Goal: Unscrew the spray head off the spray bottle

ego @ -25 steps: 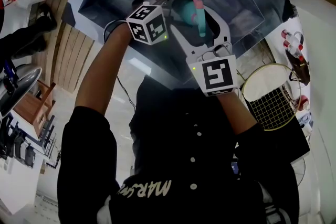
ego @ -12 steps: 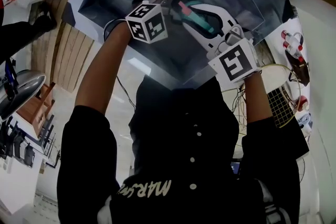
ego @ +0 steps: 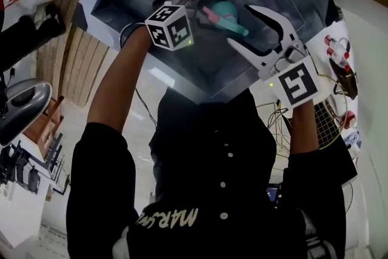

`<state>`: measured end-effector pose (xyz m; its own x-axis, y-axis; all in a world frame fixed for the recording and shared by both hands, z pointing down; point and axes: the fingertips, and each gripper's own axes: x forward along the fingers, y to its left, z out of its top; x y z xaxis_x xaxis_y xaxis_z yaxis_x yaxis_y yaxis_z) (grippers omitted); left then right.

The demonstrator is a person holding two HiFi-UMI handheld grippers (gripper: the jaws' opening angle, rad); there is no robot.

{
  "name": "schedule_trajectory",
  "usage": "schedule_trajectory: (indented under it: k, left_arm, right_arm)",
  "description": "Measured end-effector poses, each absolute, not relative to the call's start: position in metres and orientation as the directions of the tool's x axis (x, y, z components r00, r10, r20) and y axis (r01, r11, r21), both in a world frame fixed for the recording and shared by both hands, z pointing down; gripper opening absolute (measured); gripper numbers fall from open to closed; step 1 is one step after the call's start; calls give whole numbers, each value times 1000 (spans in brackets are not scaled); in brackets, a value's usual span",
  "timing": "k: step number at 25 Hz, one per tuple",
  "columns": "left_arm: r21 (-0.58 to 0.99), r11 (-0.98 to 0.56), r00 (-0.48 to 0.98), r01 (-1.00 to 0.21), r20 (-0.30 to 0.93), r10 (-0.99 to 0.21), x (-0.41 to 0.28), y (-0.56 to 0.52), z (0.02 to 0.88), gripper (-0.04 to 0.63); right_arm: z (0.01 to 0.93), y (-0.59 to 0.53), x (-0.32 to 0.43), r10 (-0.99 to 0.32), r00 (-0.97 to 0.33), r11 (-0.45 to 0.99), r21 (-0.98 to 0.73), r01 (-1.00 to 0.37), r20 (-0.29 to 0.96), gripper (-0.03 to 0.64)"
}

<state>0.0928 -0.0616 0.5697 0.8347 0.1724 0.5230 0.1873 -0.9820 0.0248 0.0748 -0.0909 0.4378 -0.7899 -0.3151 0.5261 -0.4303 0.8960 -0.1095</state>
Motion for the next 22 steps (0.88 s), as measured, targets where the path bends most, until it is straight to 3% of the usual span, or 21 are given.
schedule_trajectory:
  k: [3,5,12,22]
  left_arm:
    - [25,-982,835,189,522,174,93,-62,570,382]
    - [27,-981,835,190,522,176,93,-61,570,382]
    - [25,-982,835,190,522,175,93,-61,570,382]
    - [24,-982,834,187,525,171,93,-61,570,382]
  right_arm:
    - [413,-92,102,-544,-688,691,-208,-692,481,288]
    - [405,-75,104,-600,-641,596,-266,-757,479,250]
    - [447,-33,57,-494,-638,583,-319,-747,591,252]
    - [455,-59,61,-607,-531,487,-252,-836,590,252]
